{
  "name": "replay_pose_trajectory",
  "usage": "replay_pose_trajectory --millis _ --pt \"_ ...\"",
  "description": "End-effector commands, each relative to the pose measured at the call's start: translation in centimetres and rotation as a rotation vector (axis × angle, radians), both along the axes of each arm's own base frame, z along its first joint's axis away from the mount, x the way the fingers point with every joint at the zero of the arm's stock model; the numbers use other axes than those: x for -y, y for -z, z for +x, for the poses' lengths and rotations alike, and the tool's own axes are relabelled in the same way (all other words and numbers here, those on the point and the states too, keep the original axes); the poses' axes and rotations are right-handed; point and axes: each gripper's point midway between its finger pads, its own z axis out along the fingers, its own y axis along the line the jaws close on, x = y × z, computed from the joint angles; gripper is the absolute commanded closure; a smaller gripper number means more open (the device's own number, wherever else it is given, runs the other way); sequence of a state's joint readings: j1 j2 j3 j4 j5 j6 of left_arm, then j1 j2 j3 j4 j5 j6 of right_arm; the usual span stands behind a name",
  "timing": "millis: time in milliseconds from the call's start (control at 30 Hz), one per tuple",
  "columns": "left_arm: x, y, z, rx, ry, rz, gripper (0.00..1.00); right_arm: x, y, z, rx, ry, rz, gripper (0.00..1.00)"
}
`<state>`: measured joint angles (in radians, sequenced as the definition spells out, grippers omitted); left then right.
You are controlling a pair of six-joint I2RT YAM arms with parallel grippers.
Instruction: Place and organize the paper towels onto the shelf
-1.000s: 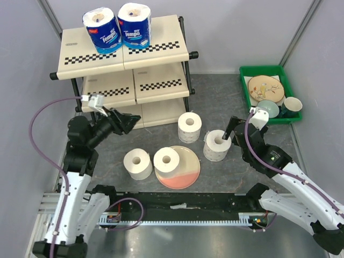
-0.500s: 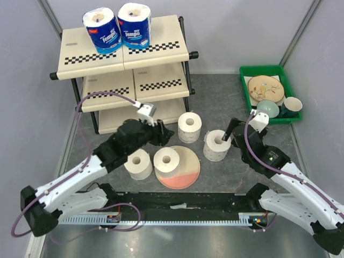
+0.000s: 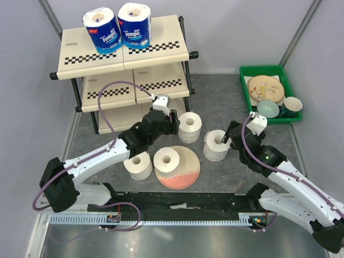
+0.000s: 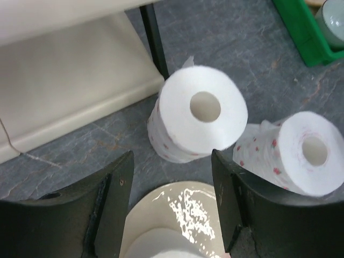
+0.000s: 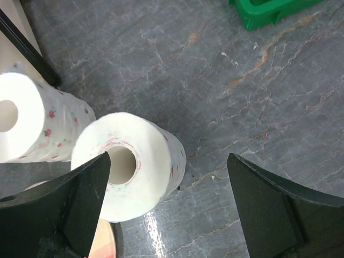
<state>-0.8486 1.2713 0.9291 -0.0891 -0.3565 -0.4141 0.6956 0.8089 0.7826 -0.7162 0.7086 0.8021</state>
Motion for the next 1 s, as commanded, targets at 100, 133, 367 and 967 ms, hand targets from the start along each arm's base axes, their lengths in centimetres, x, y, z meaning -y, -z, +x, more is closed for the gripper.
replay_pose_trajectory --millis 100,133,367,967 --pt "2.8 -2.1 3.0 0.052 -0.031 -0.057 0.29 -0.8 1.9 0.1 -0.045 0.005 0.028 0.02" --pt "3.0 -1.6 3.1 0.040 -0.030 -0.056 0.26 -0.8 2.2 0.0 -0.049 0.004 0.028 0.02" --pt "3.3 1.3 3.6 0.000 -0.050 -0.015 0.24 -0.9 2.8 0.0 -0.051 0.001 0.028 0.02" --pt "4.8 4.6 6.3 -0.046 -0.092 0.023 0.15 -1.3 3.7 0.2 -0.067 -0.015 0.017 0.02"
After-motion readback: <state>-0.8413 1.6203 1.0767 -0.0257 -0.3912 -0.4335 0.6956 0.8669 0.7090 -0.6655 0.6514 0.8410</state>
